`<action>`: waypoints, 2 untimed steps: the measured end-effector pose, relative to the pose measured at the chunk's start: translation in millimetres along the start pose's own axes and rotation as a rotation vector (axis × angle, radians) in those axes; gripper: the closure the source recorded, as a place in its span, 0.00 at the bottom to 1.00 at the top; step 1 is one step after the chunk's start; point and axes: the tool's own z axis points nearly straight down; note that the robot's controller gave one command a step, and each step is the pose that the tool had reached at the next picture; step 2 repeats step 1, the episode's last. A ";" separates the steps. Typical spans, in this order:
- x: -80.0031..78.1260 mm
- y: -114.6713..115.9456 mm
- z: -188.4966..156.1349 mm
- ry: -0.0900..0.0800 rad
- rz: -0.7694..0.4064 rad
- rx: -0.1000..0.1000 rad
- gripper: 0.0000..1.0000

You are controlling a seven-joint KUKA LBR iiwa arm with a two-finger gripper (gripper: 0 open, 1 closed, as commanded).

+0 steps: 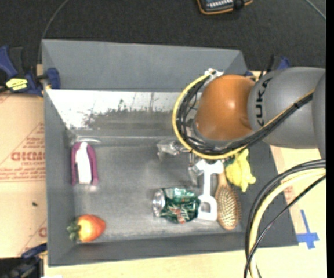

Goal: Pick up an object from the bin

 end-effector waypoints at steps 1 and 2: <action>-2.5 -1.8 5.1 -0.002 0.040 0.001 1.00; -2.5 -1.8 5.1 -0.002 0.040 0.001 1.00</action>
Offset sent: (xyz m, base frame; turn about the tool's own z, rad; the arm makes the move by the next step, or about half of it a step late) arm 0.0000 0.0000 0.0000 0.0000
